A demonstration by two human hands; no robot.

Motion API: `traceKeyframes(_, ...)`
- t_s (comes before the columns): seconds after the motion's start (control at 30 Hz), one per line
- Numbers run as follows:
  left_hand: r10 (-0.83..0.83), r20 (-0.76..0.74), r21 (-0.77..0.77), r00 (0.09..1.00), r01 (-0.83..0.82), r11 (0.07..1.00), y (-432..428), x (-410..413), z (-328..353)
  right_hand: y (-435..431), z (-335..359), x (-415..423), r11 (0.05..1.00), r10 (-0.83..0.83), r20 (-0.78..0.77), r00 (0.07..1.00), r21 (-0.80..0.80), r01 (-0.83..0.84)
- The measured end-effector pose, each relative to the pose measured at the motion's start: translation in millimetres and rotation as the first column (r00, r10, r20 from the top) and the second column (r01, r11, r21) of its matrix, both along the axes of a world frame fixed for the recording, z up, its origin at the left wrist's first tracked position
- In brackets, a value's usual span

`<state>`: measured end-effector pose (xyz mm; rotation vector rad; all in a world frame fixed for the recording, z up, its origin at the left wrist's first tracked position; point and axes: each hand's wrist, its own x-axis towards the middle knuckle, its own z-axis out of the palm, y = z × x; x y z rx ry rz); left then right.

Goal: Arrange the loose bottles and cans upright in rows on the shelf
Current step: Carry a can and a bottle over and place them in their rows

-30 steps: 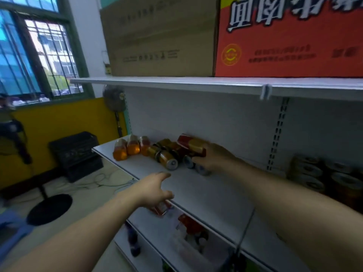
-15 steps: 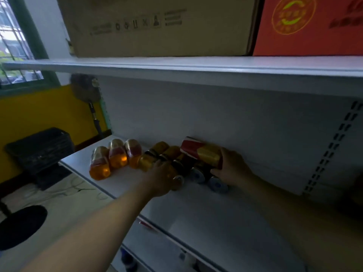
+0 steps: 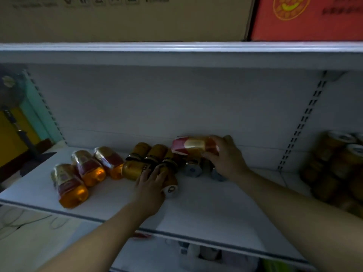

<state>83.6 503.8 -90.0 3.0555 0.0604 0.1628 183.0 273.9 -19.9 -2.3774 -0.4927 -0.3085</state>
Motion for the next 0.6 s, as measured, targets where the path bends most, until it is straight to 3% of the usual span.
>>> traceKeyframes(0.07, -0.057, -0.006, -0.061, 0.998, 0.057, 0.997, 3.2, -0.5, -2.2, 5.7, 9.0, -11.4, 0.989, -0.049, 0.018, 0.999, 0.144, 0.046)
traceKeyframes(0.2, -0.176, -0.065, -0.285, 0.982, 0.151, 0.947, 7.4, -1.1, -0.7, 6.0, 19.6, -32.9, 0.966, -0.086, 0.135, 0.987, 0.255, 0.050)
traceKeyframes(0.3, -0.183, -0.068, -0.521, 0.981, 0.122, 0.845, 3.1, 1.9, 8.0, -1.2, 26.1, -45.9, 0.935, -0.122, 0.149, 0.981, 0.348, 0.063)
traceKeyframes(0.37, -0.103, -0.035, -0.633, 0.994, 0.058, 0.772, -4.2, 4.3, 13.5, -5.7, 28.1, -51.9, 0.928, -0.124, 0.132, 0.983, 0.368, 0.067)
traceKeyframes(0.5, 0.055, -0.067, -0.629, 0.996, -0.085, 0.773, -8.4, 9.4, 12.1, -9.8, 18.3, -62.9, 0.951, -0.087, 0.066, 0.994, 0.303, 0.063)
traceKeyframes(0.6, 0.044, -0.176, -0.668, 0.983, -0.152, 0.728, -0.1, 12.4, 7.7, -8.7, 5.1, -68.7, 0.966, -0.077, 0.034, 0.996, 0.250, 0.066)
